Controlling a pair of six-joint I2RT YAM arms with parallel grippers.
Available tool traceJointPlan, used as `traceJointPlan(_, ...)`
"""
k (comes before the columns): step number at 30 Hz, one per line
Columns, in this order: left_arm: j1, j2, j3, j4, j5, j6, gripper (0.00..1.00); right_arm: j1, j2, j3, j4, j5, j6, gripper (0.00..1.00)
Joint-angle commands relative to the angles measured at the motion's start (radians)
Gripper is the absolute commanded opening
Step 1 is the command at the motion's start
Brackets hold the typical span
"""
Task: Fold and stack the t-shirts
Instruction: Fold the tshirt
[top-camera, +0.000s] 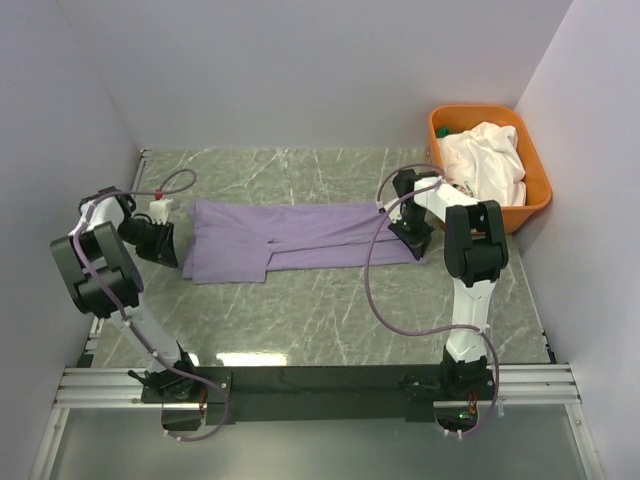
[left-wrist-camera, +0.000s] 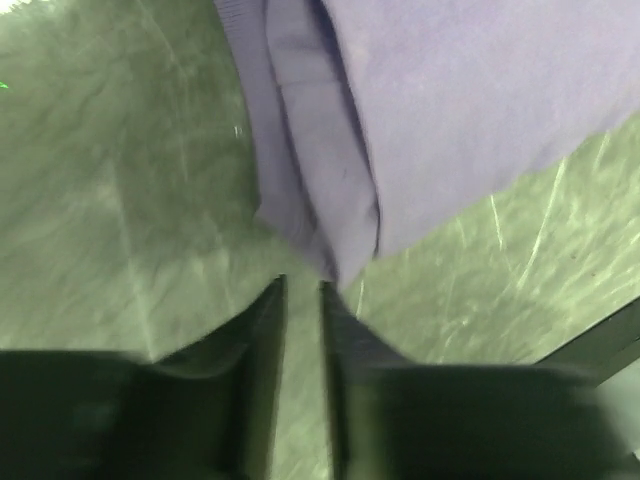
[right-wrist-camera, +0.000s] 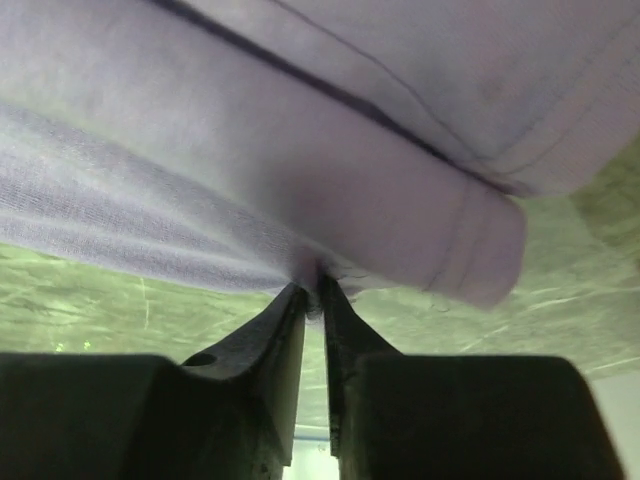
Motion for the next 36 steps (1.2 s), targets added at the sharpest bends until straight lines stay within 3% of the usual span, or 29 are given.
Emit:
traceJointPlan(1,0.011,-0.166,0.002,-0.045,0.03,0.144,0.34,-0.01,-0.045,0.013,-0.027,-0.012,-0.027,0.23)
traceJointPlan(5,-0.034,-0.251,-0.025,-0.085,0.026,0.314,0.39,-0.004,-0.058,0.11,-0.098,-0.084,-0.026,0.36)
traceJointPlan(8,-0.113,-0.297,-0.087,-0.085,-0.017,0.373,0.38,0.002,-0.071,0.162,-0.131,-0.116,-0.026,0.38)
traceJointPlan(12,-0.256,-0.341,-0.209,0.008,-0.059,0.347,0.39,0.007,-0.075,0.176,-0.138,-0.115,-0.01,0.38)
traceJointPlan(20,-0.535,-0.288,-0.237,0.148,-0.067,0.26,0.41,0.007,-0.086,0.133,-0.119,-0.096,0.017,0.38)
traceJointPlan(26,-0.609,-0.207,-0.222,0.2,-0.076,0.26,0.41,0.007,-0.101,0.112,-0.113,-0.088,0.025,0.38)
traceJointPlan(36,-0.632,-0.131,-0.271,0.245,-0.106,0.26,0.42,0.007,-0.098,0.102,-0.108,-0.078,0.031,0.38)
